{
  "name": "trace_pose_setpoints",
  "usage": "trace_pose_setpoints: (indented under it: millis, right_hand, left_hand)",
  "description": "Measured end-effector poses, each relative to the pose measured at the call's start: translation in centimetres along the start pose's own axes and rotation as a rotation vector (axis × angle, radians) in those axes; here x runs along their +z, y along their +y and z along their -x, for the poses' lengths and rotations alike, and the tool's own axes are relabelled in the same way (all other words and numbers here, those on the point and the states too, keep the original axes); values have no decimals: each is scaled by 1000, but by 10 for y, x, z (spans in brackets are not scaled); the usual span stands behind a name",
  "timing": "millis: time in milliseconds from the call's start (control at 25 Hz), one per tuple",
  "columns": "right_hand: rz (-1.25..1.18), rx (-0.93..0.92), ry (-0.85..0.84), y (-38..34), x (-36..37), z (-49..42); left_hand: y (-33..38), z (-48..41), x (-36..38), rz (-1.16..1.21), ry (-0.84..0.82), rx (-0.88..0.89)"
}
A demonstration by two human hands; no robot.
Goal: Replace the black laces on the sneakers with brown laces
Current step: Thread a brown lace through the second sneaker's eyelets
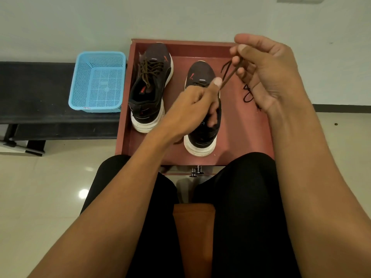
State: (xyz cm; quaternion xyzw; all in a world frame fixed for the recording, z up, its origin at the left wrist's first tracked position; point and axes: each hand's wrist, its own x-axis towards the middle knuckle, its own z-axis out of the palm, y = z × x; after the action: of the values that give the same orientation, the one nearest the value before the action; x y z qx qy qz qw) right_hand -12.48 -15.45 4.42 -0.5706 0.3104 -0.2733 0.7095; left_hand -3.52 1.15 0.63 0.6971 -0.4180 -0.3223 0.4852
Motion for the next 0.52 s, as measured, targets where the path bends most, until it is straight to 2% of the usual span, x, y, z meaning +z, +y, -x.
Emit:
trace_pose_setpoints:
  millis: [160, 240, 320, 400, 440, 520]
  right_hand:
    - [235, 8, 102, 19, -27, -12]
    - [450, 50, 55, 26, -36, -10]
    - [806, 41, 17, 34, -42, -10]
    - [1138, -123, 33, 31, -37, -10]
    - [1178, -238, 21, 27, -31, -9]
    - [1104, -351, -98, 16, -10, -4]
  left_hand:
    - [-14, 0, -26, -27, 253, -33]
    - [-23, -6, -31, -71, 274, -50]
    - [-28, -9, -30, -95, 230, -68]
    - [-29, -9, -28, -112, 183, -56]
    - [-29, -9, -27, -118, 178, -42]
    - [-26, -10, -27, -132, 220, -23]
